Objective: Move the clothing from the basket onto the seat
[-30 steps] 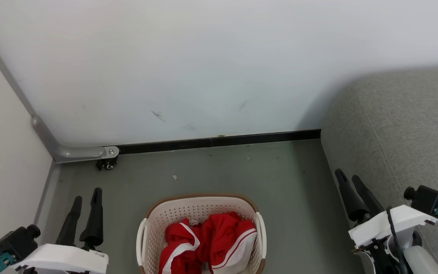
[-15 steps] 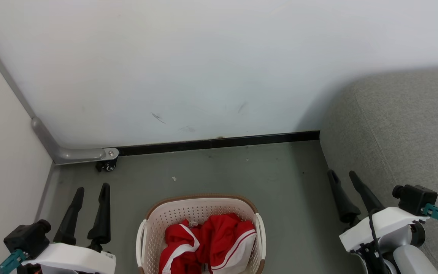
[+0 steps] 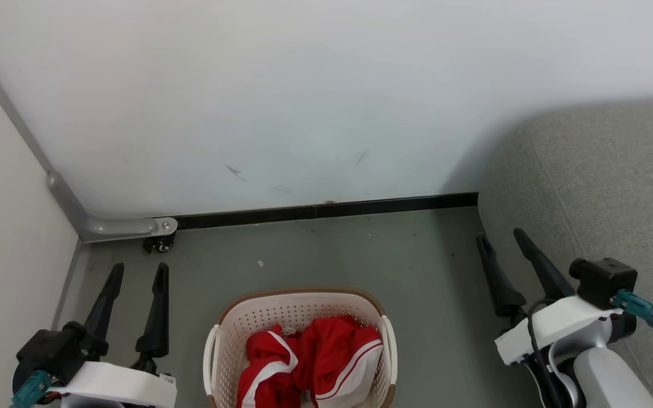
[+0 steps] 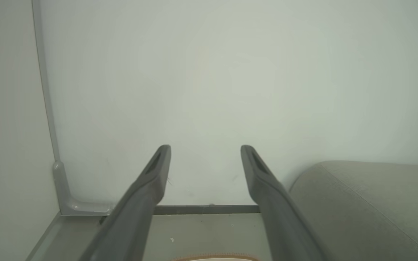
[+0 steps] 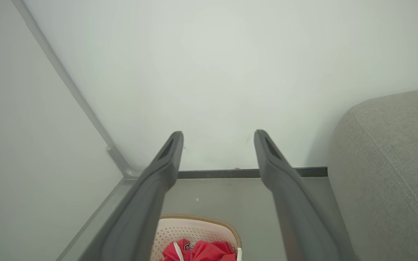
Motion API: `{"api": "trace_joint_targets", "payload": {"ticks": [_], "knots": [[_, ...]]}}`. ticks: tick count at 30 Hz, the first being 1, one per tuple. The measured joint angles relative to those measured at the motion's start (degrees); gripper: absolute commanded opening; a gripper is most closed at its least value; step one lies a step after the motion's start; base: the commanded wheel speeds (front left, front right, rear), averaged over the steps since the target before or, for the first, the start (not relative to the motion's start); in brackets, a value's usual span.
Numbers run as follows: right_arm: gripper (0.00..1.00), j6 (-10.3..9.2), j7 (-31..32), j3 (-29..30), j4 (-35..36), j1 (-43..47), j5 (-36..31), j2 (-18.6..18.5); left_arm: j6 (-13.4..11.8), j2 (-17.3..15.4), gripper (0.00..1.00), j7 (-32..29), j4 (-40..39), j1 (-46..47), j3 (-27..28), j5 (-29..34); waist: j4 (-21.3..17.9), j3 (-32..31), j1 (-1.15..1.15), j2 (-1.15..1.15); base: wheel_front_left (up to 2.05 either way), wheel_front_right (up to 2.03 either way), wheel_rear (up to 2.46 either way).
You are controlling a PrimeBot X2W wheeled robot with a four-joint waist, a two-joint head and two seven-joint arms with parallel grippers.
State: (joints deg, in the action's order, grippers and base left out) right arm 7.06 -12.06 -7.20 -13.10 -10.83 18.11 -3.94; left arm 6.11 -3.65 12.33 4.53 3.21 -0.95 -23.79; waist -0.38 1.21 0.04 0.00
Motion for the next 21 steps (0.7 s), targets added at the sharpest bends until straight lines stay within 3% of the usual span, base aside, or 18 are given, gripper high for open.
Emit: {"api": "trace_joint_targets", "payload": {"ticks": [11,21], "knots": [[1.0,0.01,-2.16,-2.6,0.51,-0.31,-9.5,0.01,0.0,0.11,1.0,1.98,-1.05,0.0,0.24,8.57,0.09,0.38,0.0,0.0,0.0,0.0,0.0],[1.0,0.02,-2.23,-2.37,0.59,-0.33,-10.56,0.03,0.01,0.4,1.0,2.12,-1.04,0.0,0.57,8.9,0.28,0.66,-0.01,0.0,0.0,0.0,0.0]]}}
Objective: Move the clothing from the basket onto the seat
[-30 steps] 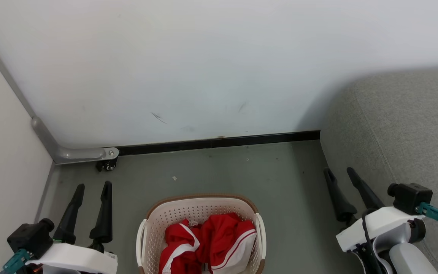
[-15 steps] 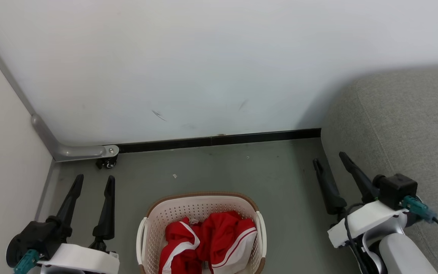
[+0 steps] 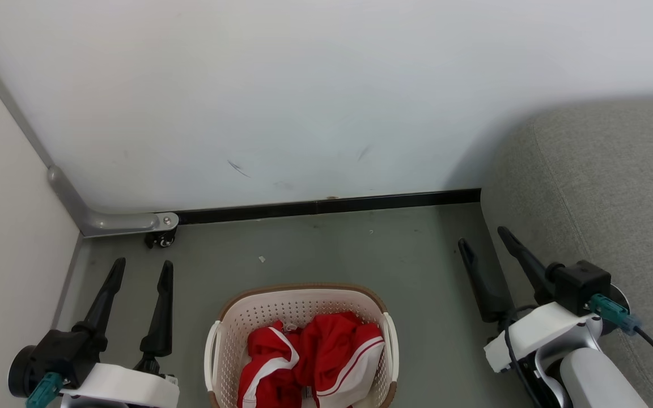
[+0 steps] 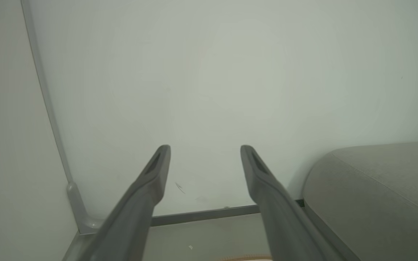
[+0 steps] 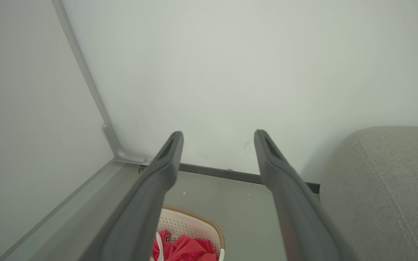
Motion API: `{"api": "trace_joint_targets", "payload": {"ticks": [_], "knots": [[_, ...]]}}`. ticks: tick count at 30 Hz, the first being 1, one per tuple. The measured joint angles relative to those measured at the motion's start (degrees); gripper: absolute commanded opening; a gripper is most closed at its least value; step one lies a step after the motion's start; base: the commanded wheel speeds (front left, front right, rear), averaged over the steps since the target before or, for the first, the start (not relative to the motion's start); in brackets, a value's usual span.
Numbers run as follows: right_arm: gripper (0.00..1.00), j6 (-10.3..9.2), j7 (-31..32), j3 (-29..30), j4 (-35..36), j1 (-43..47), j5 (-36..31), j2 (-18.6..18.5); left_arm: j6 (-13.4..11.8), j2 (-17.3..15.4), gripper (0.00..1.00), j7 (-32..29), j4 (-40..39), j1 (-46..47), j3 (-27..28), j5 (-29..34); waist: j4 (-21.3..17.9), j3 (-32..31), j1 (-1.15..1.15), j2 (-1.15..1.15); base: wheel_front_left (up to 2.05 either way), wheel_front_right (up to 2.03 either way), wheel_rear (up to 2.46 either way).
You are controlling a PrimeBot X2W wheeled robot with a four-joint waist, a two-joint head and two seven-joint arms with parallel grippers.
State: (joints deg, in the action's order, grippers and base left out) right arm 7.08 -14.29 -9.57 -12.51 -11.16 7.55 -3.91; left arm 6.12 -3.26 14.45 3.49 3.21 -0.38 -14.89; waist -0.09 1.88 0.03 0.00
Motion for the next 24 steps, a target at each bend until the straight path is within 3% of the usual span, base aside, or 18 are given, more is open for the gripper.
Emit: {"api": "trace_joint_targets", "payload": {"ticks": [8,24], "knots": [[1.0,0.0,0.0,3.48,0.58,-0.01,1.13,0.45,0.0,0.48,1.0,0.0,1.52,0.0,0.21,0.34,0.08,0.55,0.0,0.0,0.0,0.0,0.0],[1.0,-0.01,-0.01,3.56,3.45,-1.21,-0.54,0.59,0.27,0.58,1.0,0.0,5.34,-0.02,-2.75,1.44,-0.17,3.18,-0.01,0.0,0.0,0.0,0.0]]}}
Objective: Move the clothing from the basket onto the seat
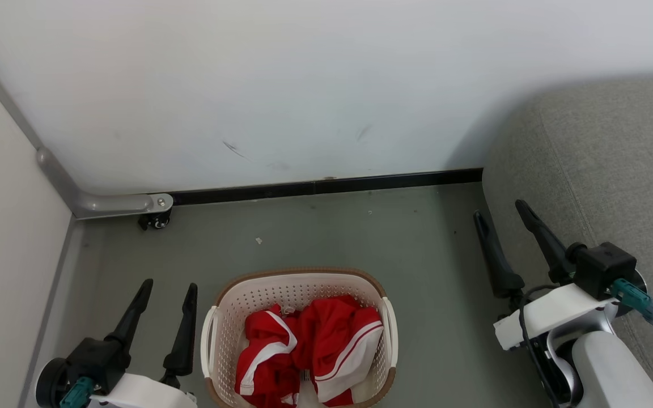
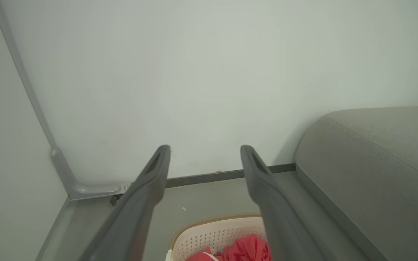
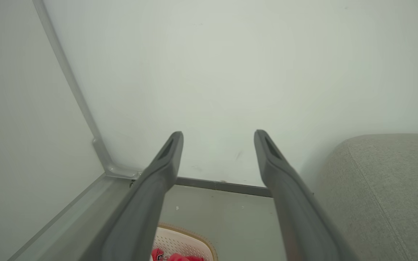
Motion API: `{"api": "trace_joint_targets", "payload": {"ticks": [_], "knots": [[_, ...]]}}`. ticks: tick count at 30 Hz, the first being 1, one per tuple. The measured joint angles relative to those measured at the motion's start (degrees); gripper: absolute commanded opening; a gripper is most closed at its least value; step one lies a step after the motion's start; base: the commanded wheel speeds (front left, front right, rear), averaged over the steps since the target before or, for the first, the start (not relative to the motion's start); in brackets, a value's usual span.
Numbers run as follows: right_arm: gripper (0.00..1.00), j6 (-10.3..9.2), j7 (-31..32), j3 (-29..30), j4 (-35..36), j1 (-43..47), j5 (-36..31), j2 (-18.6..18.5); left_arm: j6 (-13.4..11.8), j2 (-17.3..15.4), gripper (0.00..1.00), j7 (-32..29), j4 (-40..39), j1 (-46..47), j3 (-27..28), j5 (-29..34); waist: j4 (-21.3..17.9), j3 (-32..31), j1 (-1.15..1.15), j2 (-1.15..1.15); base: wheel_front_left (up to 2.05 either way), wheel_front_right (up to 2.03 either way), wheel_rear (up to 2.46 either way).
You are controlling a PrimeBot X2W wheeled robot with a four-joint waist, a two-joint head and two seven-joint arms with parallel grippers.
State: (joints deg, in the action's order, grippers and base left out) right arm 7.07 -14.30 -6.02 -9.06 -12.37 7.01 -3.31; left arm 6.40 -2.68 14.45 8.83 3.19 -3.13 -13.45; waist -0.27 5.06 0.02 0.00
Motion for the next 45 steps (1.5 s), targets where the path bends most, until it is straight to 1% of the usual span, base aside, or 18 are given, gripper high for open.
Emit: {"api": "trace_joint_targets", "payload": {"ticks": [6,11,14,20,30,38,45], "knots": [[1.0,0.01,0.0,-0.14,1.57,-1.5,-0.05,0.04,0.16,-0.07,1.0,0.0,1.62,0.21,-2.1,1.48,-0.34,1.75,0.0,0.0,0.0,0.0,0.0],[1.0,0.01,-0.02,-0.34,2.98,-2.31,-0.27,0.04,0.37,-1.61,1.0,0.0,3.0,1.81,-4.44,3.93,-0.71,3.58,0.0,0.0,0.0,0.0,0.0],[1.0,0.01,-0.02,-0.56,3.46,-2.88,-0.62,0.07,0.38,-1.76,1.0,0.0,3.91,2.57,-5.68,5.0,-0.95,4.84,0.0,0.0,0.0,0.0,0.0],[1.0,0.0,-0.08,-1.02,5.2,-5.37,-0.75,0.07,0.64,-1.68,1.0,0.0,7.37,4.08,-7.2,5.11,-1.49,7.74,0.0,0.0,0.0,0.0,0.0],[1.0,0.01,-0.1,-2.72,7.43,-8.97,-1.19,0.04,0.81,-1.96,1.0,-0.27,12.03,8.68,-9.98,6.47,-2.55,12.88,0.0,0.0,0.0,0.0,0.0],[1.0,0.01,-0.4,-5.23,10.62,-13.79,-1.76,-0.04,0.82,-3.86,1.0,-1.3,17.29,13.67,-11.89,8.17,-3.69,18.17,-0.01,0.0,0.0,0.0,0.0],[1.0,0.01,-0.41,-5.86,13.07,-16.36,-1.46,-0.08,0.82,-4.42,1.0,-1.93,20.71,17.63,-13.81,8.7,-4.48,22.29,-0.01,0.0,0.0,0.0,0.0]]}}
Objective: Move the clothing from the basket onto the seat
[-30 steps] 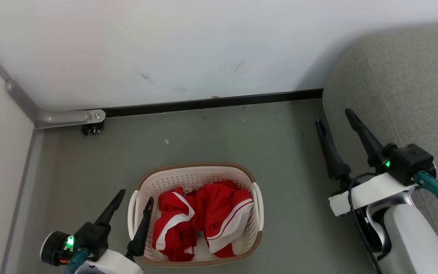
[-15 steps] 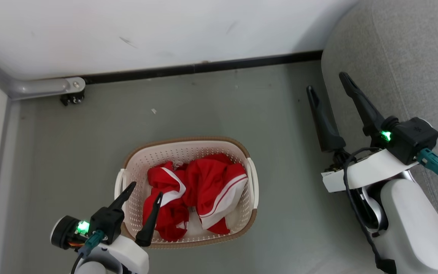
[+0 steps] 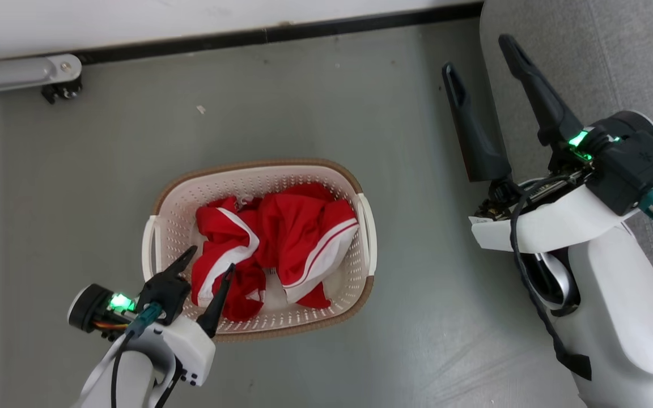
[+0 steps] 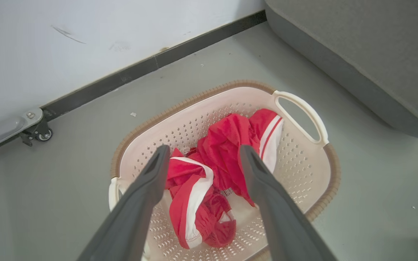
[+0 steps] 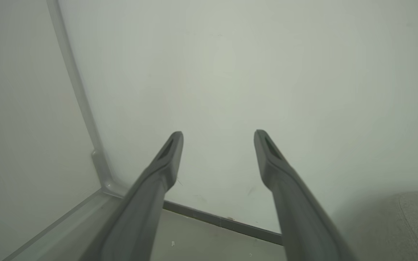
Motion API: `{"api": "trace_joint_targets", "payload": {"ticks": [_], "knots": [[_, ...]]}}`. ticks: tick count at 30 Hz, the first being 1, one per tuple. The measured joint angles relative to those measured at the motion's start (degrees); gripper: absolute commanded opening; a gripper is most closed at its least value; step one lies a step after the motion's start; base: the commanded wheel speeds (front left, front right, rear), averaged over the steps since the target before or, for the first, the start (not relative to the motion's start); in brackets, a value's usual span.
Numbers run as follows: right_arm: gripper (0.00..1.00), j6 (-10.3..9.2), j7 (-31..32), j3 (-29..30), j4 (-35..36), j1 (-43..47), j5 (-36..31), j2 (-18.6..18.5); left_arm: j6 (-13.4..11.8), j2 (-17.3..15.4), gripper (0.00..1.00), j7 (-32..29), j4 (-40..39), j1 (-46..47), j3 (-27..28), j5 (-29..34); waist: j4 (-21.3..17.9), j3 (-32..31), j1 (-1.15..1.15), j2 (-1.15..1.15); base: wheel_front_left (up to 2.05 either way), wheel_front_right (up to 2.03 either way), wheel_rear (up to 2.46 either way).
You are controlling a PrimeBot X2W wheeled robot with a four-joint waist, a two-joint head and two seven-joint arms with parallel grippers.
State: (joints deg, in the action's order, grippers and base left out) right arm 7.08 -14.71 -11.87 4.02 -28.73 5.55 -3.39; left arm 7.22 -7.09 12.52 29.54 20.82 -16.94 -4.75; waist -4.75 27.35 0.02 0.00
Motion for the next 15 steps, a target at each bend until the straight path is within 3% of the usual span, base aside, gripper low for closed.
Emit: {"api": "trace_joint_targets", "payload": {"ticks": [15], "knots": [[1.0,0.0,-0.01,-2.32,6.38,-6.45,1.01,-0.07,0.07,-1.94,1.0,-1.35,6.94,8.51,-4.66,4.7,-1.39,8.72,0.0,0.0,0.0,0.0,0.0]]}}
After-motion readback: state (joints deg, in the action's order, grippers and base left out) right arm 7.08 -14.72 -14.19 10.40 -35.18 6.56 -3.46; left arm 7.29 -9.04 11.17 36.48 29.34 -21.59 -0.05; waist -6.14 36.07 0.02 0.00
